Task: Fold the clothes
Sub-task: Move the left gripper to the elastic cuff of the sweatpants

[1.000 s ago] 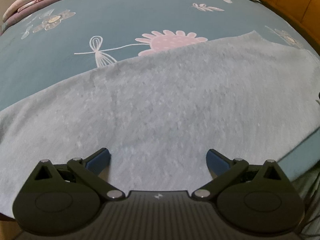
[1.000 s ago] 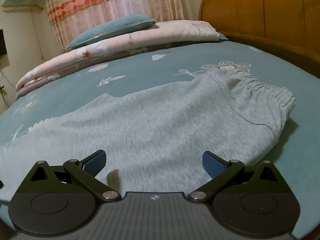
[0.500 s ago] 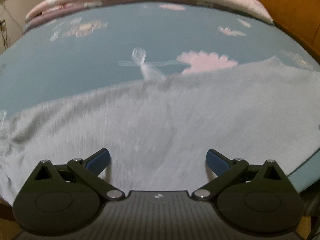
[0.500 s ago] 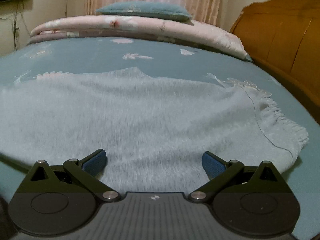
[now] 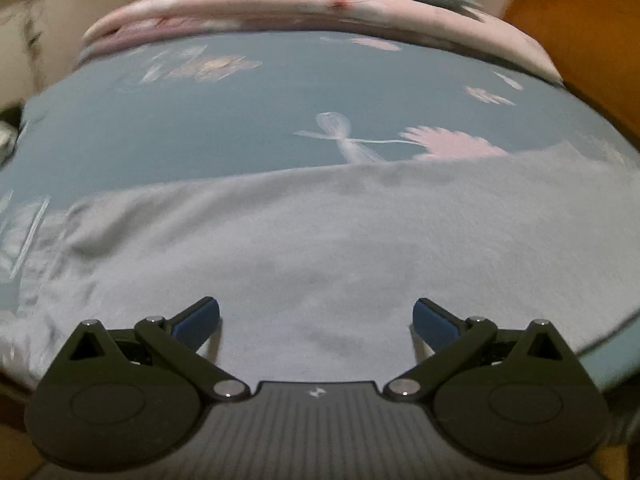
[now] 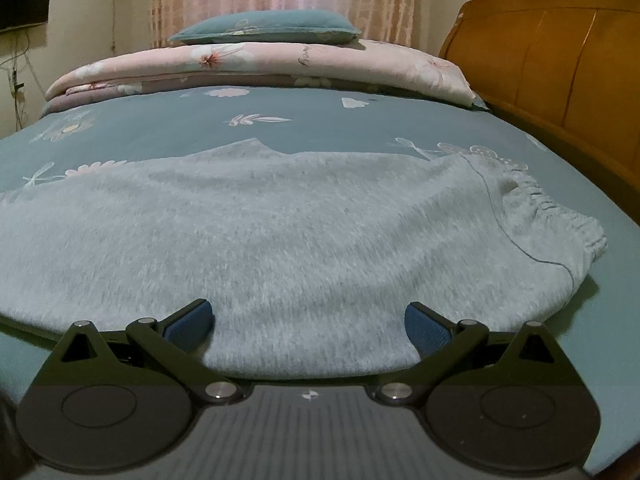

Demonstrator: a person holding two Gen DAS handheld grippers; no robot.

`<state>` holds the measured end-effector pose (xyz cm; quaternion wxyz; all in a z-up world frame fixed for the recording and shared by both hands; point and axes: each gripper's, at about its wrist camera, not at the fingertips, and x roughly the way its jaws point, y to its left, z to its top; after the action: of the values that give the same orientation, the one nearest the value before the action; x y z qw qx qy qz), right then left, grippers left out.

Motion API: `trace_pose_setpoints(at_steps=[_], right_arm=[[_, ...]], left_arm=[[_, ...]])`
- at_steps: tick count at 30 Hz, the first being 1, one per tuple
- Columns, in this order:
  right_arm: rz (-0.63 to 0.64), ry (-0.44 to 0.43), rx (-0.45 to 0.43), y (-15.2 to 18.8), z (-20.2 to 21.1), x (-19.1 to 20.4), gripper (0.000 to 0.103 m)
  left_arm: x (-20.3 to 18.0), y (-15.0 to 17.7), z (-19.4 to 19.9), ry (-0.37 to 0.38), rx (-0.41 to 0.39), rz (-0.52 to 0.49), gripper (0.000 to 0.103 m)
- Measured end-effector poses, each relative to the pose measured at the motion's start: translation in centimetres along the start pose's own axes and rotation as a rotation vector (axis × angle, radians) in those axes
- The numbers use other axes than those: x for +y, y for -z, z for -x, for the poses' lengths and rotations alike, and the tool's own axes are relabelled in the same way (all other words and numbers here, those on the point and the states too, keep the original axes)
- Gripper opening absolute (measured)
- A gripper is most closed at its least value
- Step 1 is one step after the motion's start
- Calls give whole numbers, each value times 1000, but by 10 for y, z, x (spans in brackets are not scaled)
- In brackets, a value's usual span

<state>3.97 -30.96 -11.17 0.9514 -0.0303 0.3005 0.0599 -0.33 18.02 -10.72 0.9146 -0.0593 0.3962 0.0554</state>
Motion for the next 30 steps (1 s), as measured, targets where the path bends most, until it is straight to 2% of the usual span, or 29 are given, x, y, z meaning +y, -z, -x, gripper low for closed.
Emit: trace_pose_setpoints(at_steps=[2, 5, 8, 10, 12, 16, 18, 22, 26, 30], right_arm=[[-5, 1, -3, 0, 0, 0, 103], [-8, 0, -8, 2, 0, 0, 103], [-11, -2, -13, 2, 0, -1, 103], [-17, 0, -17, 2, 0, -1, 103], [-21, 5, -21, 3, 0, 0, 103], [-26, 11, -26, 3, -1, 0, 103], [-28, 12, -27, 3, -1, 1, 103], [-30, 14, -31, 4, -1, 1, 103], [-32, 15, -38, 5, -1, 1, 103], [-34, 13, -39, 5, 0, 0, 103]], left_arm=[[18, 6, 2, 17, -3, 70, 102], [29, 15, 13, 32, -20, 85, 102], [39, 13, 26, 34, -41, 102, 102], [50, 4, 31, 17, -99, 115, 102], [63, -5, 27, 11, -123, 150, 102], [95, -10, 8, 74, -94, 261, 102], [106, -3, 3, 107, -63, 309, 102], [100, 12, 18, 108, -57, 285, 102], [99, 14, 34, 101, -43, 281, 102], [120, 2, 58, 66, -140, 384, 102]])
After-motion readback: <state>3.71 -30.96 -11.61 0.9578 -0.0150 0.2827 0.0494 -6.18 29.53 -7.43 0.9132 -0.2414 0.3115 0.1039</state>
